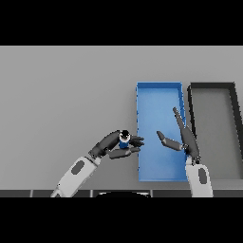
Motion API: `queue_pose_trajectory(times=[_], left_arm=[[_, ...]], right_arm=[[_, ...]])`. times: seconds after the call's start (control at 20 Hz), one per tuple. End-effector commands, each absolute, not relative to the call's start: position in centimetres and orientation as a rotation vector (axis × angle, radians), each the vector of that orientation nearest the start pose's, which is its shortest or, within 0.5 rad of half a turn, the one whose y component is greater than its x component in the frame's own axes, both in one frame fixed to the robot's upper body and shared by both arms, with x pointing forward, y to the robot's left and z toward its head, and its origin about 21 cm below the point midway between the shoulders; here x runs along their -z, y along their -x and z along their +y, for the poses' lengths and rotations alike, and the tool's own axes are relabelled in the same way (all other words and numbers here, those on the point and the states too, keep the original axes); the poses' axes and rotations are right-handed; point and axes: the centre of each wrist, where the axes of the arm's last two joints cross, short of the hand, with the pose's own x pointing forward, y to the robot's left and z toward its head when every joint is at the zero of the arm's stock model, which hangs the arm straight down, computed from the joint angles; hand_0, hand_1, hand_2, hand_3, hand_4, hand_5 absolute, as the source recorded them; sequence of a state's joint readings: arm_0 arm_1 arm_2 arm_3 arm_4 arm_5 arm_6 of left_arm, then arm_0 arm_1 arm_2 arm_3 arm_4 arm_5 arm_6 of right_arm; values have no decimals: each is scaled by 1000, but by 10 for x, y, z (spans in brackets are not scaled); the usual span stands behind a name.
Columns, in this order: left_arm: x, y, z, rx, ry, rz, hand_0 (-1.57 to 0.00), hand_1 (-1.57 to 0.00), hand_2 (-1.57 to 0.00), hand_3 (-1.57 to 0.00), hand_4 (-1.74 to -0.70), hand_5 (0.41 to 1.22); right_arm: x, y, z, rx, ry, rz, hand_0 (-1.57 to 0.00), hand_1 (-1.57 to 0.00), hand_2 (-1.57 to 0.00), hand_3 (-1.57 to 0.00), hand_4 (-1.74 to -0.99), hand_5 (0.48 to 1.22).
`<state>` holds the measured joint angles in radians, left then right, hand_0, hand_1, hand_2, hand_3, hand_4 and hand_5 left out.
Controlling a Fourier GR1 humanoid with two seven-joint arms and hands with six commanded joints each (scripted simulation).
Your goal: Pick up the blue pipe and place it into the blue bin.
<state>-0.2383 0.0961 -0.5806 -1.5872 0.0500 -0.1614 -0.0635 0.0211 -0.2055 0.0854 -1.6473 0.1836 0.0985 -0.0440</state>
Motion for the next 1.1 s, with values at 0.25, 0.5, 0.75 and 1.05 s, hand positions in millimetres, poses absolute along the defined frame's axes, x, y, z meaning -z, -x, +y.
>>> queue_pose_trajectory(times=[0.25, 0.5, 0.75, 1.05], left_arm=[[-40, -249, 95, 746, 596, -1694, -1570, -1571, -1571, -1571, -1474, 1220], [-40, -247, 101, 761, 583, -1704, -1571, -1571, -1571, -1571, -1475, 1221], [-40, -248, 97, 773, 578, -1697, -1571, -1571, -1571, -1571, -1473, 1221], [-44, -249, 97, 786, 575, -1717, -1571, -1571, -1571, -1571, -1474, 1221]], right_arm=[[-27, -264, -262, -559, 72, -1645, 1, -3, 1, 1, -1191, 577], [-57, -274, -267, -522, -178, -1830, 1, -14, -25, 1, -1175, 592], [-120, -278, -262, -749, -338, -1817, 1, -4, -8, 1, -1177, 567], [-160, -269, -233, -1042, -464, -1805, 1, 0, -1, 1, -1246, 526]])
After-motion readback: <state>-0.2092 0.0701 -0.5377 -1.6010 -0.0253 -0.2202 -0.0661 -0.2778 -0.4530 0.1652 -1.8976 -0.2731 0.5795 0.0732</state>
